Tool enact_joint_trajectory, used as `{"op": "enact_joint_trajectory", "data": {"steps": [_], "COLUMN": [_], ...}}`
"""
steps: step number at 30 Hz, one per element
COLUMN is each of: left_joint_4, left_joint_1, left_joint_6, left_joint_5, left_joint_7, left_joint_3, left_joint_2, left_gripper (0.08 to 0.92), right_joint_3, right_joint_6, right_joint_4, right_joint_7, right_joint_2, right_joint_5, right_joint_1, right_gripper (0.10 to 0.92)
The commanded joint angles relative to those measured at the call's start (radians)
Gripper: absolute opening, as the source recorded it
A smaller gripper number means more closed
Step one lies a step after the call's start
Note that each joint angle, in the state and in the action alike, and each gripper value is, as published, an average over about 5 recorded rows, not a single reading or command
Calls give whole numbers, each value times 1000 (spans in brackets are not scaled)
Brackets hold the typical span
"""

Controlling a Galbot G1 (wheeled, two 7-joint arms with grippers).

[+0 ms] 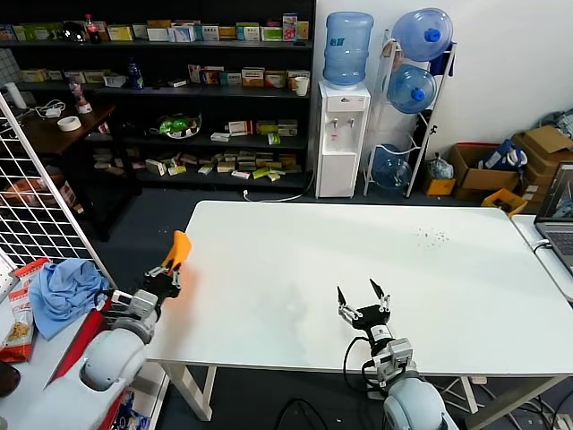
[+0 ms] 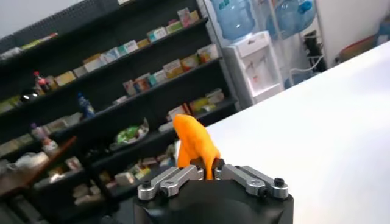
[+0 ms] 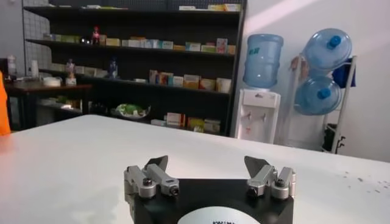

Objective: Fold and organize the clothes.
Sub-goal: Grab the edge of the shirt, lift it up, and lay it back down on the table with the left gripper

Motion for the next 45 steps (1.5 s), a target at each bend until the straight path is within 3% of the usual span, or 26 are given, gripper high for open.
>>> {"op": "enact_joint_trajectory", "data": {"steps": [1, 14, 22, 28, 39, 45], "left_joint_4": [-78, 162, 254, 278, 336, 293], "left_joint_1": [-9, -122, -156, -148, -158, -164], "left_joint_6": [53, 5, -25, -48, -196, -215], "left_joint_5": [-105, -99, -99, -104, -151, -202], "left_joint_7": [-54, -83, -107, -127, -132, -105], "left_joint_3": [143, 266, 311, 348, 379, 390], "left_joint_2": [-185, -487, -619, -687, -784, -764], "left_gripper": [150, 150, 150, 150, 152, 270], "right_joint_3": [52, 96, 109, 120, 140, 128], "right_joint_6": [4, -27, -31, -49, -113, -172], "right_joint_4": [20, 20, 15, 11, 3, 14], "right_joint_7": [4, 18, 21, 28, 61, 64], "right_joint_2": [-24, -40, -50, -57, -64, -72], "right_joint_5": [1, 47, 49, 57, 85, 117], "right_joint_1": [-27, -39, -45, -49, -58, -44], "right_gripper": [823, 823, 823, 823, 823, 823]}}
